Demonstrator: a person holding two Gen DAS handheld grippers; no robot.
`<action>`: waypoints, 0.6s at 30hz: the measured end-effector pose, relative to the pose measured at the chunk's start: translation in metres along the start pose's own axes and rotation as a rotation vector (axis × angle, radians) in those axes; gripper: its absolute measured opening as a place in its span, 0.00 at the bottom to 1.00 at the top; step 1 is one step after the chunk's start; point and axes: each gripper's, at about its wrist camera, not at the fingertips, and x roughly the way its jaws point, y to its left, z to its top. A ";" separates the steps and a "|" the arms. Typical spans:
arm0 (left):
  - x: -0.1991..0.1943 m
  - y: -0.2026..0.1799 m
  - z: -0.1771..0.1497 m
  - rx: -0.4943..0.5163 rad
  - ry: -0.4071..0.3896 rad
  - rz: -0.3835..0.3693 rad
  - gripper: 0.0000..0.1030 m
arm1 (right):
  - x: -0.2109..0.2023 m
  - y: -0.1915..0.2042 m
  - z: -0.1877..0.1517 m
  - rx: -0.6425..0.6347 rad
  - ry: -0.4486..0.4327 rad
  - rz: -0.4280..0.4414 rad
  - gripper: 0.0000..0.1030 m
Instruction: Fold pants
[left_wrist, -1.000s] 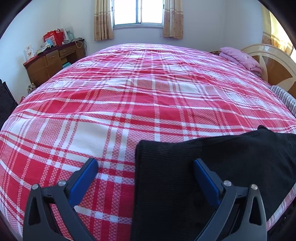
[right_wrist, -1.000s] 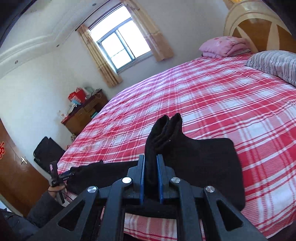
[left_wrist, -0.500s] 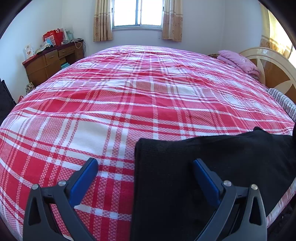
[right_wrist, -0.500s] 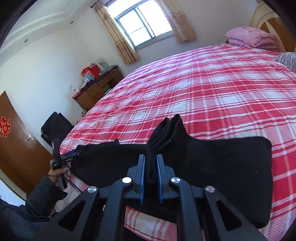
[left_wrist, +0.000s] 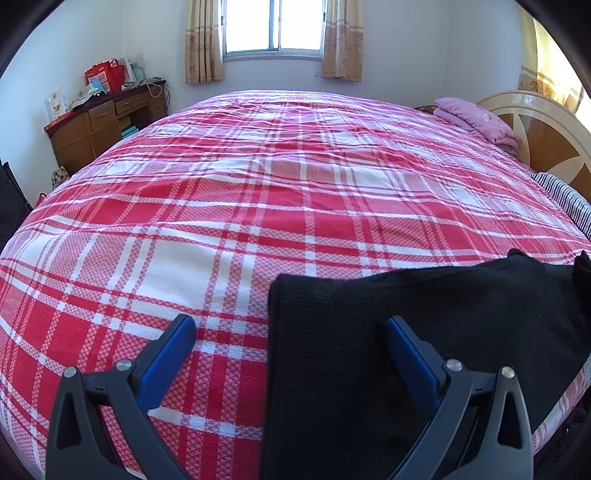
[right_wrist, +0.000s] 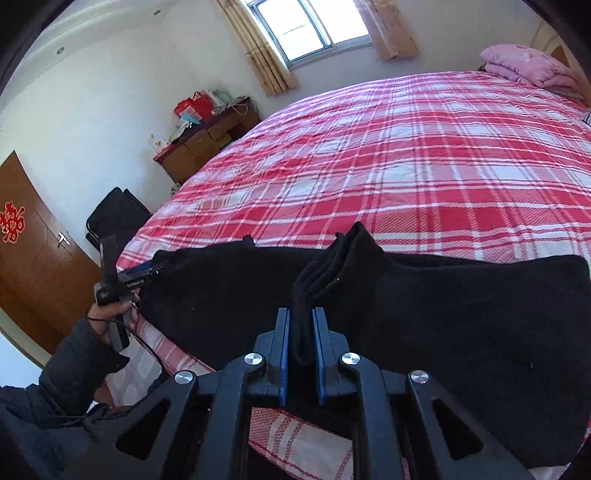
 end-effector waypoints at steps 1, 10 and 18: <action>0.000 -0.001 0.000 0.002 -0.003 0.003 1.00 | 0.004 0.002 -0.001 -0.004 0.007 -0.001 0.11; -0.034 -0.026 0.014 0.035 -0.076 0.000 1.00 | 0.043 0.004 -0.014 -0.062 0.143 -0.066 0.17; -0.063 -0.140 0.032 0.115 -0.064 -0.367 1.00 | -0.049 -0.014 0.005 -0.064 -0.028 -0.123 0.44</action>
